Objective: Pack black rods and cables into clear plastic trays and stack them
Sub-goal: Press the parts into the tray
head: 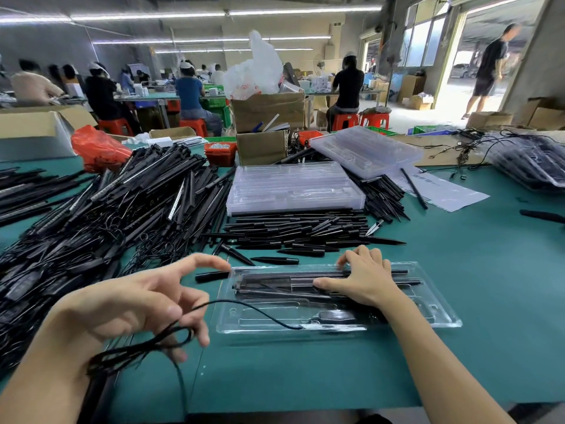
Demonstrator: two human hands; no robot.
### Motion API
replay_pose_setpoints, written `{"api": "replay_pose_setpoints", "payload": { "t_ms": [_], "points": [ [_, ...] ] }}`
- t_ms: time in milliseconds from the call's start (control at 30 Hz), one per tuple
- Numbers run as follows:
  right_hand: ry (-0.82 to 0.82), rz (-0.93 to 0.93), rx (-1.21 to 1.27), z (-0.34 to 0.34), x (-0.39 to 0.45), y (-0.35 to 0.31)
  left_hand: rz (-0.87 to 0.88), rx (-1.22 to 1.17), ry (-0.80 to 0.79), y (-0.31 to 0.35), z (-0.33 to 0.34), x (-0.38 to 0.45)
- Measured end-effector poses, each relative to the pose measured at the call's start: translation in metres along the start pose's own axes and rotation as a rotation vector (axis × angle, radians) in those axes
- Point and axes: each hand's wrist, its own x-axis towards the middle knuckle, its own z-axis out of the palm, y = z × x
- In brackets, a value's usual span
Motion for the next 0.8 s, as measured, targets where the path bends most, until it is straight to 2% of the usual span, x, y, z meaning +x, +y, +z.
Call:
{"api": "replay_pose_setpoints", "payload": {
  "t_ms": [100, 200, 300, 400, 467, 567, 633, 700, 800],
  "points": [
    [0.019, 0.048, -0.004, -0.004, 0.0, 0.011, -0.003, 0.021, 0.015, 0.001, -0.016, -0.003],
    [0.071, 0.067, 0.01, -0.008, -0.002, 0.02, -0.126, 0.344, 0.29, 0.01, -0.02, 0.005],
    [0.106, 0.089, -0.009, -0.011, -0.004, 0.023, -0.328, 0.688, 0.579, 0.027, -0.014, 0.026],
    [0.175, 0.1, -0.047, -0.013, -0.004, 0.021, -0.566, 0.951, 0.668, 0.041, -0.004, 0.051],
    [0.233, 0.098, -0.058, -0.014, -0.003, 0.019, -0.656, 1.015, 0.676, 0.042, 0.0, 0.065],
    [0.211, 0.112, 0.022, -0.017, 0.0, 0.02, -0.705, 0.836, 0.641, 0.043, 0.005, 0.07],
    [0.155, 0.121, 0.061, -0.016, 0.003, 0.024, -0.674, 0.677, 0.52, 0.052, 0.012, 0.065],
    [0.137, 0.127, 0.07, -0.014, 0.007, 0.028, -0.566, 0.48, 0.237, 0.061, 0.014, 0.059],
    [0.11, 0.159, 0.144, -0.015, 0.015, 0.034, -0.25, 0.14, -0.197, 0.059, 0.012, 0.05]
  ]
}}
